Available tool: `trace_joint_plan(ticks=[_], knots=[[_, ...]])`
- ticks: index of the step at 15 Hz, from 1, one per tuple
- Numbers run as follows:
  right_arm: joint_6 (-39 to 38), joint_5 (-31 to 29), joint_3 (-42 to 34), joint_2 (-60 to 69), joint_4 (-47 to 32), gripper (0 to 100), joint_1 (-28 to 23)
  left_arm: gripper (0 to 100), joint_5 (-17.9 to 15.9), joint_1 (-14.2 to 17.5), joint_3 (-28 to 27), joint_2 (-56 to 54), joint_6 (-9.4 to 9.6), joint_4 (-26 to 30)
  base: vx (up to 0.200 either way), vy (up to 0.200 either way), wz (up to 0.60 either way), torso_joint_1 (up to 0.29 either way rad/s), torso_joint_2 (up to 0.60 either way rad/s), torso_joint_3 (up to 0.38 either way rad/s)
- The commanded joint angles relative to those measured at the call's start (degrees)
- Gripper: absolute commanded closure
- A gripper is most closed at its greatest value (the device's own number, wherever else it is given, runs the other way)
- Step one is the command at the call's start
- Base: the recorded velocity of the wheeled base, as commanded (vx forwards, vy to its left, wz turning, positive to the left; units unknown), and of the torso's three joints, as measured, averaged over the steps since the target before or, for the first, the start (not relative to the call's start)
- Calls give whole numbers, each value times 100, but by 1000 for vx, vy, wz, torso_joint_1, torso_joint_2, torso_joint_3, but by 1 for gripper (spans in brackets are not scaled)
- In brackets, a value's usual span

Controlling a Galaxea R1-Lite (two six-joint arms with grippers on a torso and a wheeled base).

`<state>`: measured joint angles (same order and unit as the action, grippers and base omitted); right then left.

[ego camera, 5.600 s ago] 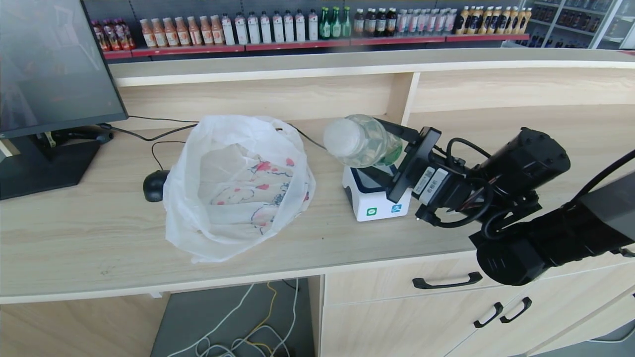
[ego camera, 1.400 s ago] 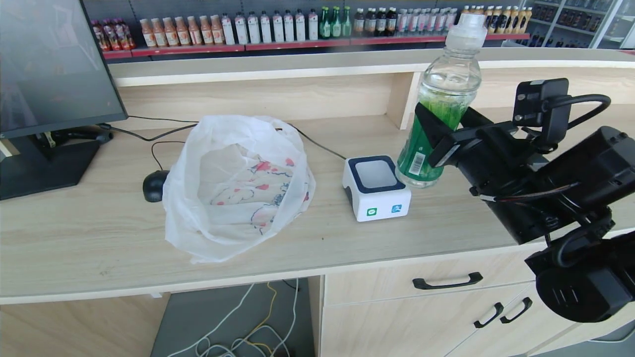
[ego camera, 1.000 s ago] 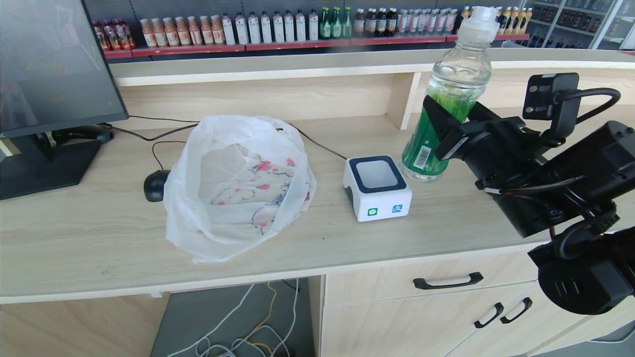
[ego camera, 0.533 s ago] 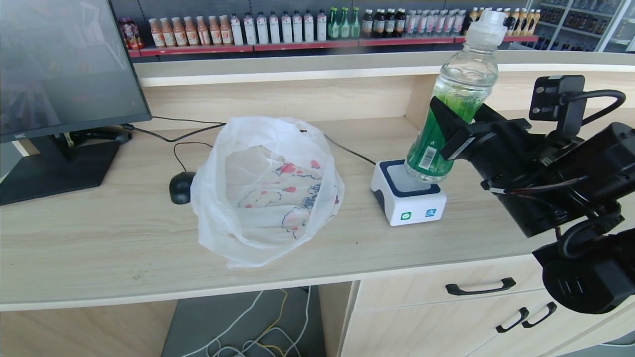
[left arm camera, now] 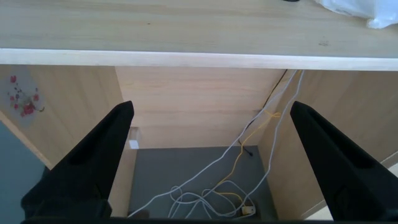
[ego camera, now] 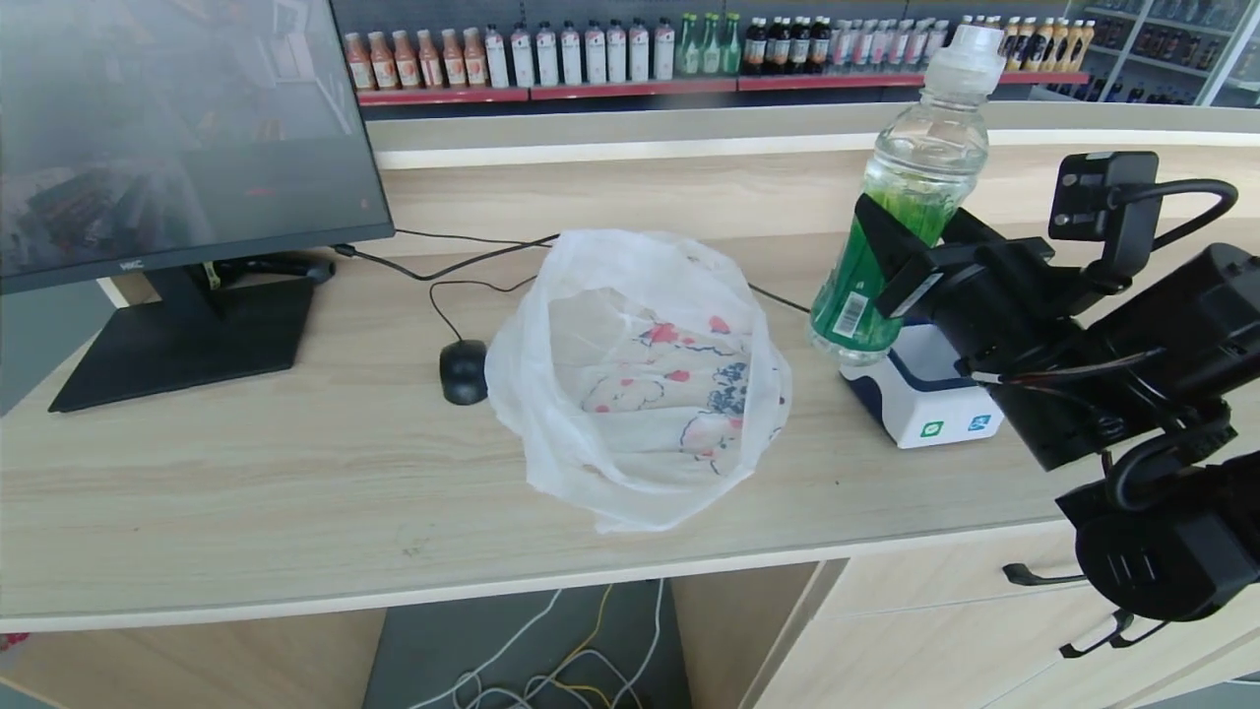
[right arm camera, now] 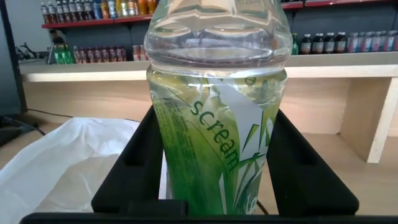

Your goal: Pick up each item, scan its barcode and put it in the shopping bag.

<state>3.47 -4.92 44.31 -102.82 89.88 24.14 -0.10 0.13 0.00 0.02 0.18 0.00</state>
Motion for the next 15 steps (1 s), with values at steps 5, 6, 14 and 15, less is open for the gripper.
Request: trace_joint_plan(ticks=[5, 6, 14, 15], knots=[[4, 0, -2, 7, 12, 100, 179, 0, 1, 4, 0, -2, 8, 0, 0, 80, 0, 0, 0, 2], [4, 0, -2, -2, 12, 100, 188, 0, 1, 4, 0, -2, 8, 0, 0, 0, 0, 0, 0, 0], [83, 79, 42, -388, 12, 100, 838, 0, 1, 4, 0, -2, 8, 0, 0, 0, 0, 0, 0, 0], [30, 88, 34, -432, 12, 100, 882, 0, 1, 4, 0, -2, 8, 0, 0, 0, 0, 0, 0, 0]])
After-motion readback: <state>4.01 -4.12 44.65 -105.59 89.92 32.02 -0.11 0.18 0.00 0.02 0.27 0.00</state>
